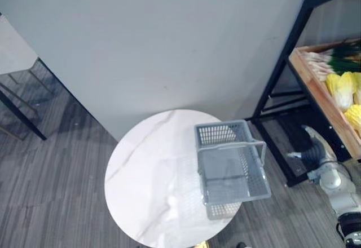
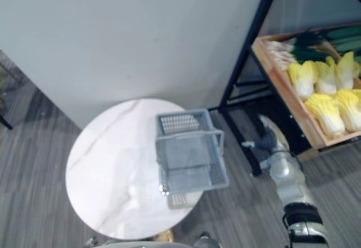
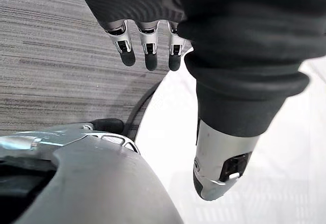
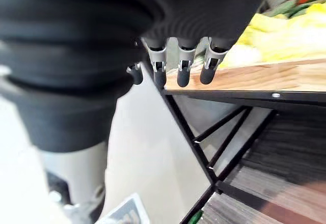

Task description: Pick vegetable in the basket

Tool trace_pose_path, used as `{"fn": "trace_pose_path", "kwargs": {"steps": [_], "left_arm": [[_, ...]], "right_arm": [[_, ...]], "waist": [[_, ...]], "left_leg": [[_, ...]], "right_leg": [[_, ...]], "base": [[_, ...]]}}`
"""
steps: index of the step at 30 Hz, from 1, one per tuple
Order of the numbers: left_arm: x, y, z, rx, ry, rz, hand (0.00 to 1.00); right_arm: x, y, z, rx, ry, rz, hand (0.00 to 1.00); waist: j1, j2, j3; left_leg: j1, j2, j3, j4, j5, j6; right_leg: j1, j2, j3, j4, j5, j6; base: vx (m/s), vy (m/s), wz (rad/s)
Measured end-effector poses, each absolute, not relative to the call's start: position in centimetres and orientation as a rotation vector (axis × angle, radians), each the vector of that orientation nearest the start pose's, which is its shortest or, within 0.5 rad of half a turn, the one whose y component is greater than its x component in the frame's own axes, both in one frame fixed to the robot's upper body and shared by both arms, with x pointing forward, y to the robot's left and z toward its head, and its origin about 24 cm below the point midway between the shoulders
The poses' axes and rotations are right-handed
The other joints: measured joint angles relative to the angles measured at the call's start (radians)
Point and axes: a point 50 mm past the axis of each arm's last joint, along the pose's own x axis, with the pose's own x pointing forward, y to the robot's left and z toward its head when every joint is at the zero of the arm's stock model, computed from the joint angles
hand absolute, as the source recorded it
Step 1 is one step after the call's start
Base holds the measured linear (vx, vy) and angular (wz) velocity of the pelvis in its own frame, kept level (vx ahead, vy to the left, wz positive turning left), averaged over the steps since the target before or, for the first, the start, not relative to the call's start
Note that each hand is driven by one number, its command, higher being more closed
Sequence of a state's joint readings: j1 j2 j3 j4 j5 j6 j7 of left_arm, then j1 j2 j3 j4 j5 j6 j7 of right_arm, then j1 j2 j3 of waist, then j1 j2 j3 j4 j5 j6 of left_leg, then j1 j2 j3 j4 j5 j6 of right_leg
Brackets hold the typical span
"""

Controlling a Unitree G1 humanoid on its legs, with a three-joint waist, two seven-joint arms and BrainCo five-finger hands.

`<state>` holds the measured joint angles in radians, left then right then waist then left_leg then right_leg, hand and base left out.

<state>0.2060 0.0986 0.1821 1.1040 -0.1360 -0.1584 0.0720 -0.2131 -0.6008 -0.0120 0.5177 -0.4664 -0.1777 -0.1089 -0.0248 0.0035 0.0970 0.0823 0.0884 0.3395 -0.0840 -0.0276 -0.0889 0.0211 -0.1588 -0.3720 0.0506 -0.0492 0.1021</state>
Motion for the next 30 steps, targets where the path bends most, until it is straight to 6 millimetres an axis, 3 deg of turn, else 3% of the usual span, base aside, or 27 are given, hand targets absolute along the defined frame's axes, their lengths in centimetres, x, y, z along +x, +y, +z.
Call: {"fn": "trace_pose_path", "kwargs": {"steps": [6, 11, 17, 21, 30], "left_arm": [[3.8, 21.9, -16.5, -0.053, 1.139, 0.408, 0.00], [3.8, 21.9, -16.5, -0.049, 1.137, 0.405, 0.00], [4.3, 21.8, -16.5, -0.049, 1.123, 0.400, 0.00], [4.4, 21.6, -16.5, -0.050, 1.122, 0.394, 0.00], [4.5, 21.4, -16.5, -0.043, 1.122, 0.389, 0.00]], "right_arm": [[30.8, -25.0, 5.8, -1.144, 0.011, 0.137, 0.00], [32.2, -22.6, 6.0, -1.217, -0.029, 0.257, 0.00], [33.6, -22.3, 6.1, -1.341, 0.003, 0.313, 0.00], [33.8, -22.9, 5.9, -1.357, 0.038, 0.300, 0.00], [34.7, -23.4, 6.8, -1.397, 0.055, 0.261, 0.00]], "waist": [[0.005, -0.003, 0.001], [0.024, -0.005, 0.017], [0.032, 0.000, 0.055], [0.051, 0.008, 0.072], [0.056, 0.017, 0.091]], "left_leg": [[-0.025, -0.005, -0.030, 0.004, 0.009, 0.012], [-0.048, -0.008, -0.053, 0.001, 0.031, 0.020], [-0.081, -0.015, -0.097, -0.012, 0.066, 0.030], [-0.099, -0.015, -0.107, -0.012, 0.075, 0.033], [-0.110, -0.017, -0.133, -0.012, 0.078, 0.033]], "right_leg": [[-0.005, -0.002, -0.004, -0.014, 0.012, 0.001], [-0.020, -0.002, -0.014, -0.016, 0.027, -0.004], [-0.039, -0.006, -0.032, -0.016, 0.034, -0.004], [-0.054, -0.005, -0.034, -0.015, 0.037, -0.007], [-0.053, -0.002, -0.045, -0.028, 0.040, -0.010]], "base": [[-0.06, -0.013, 0.09], [-0.07, -0.019, 0.11], [-0.08, -0.006, 0.18], [-0.02, -0.001, 0.04], [0.02, -0.003, 0.03]]}}
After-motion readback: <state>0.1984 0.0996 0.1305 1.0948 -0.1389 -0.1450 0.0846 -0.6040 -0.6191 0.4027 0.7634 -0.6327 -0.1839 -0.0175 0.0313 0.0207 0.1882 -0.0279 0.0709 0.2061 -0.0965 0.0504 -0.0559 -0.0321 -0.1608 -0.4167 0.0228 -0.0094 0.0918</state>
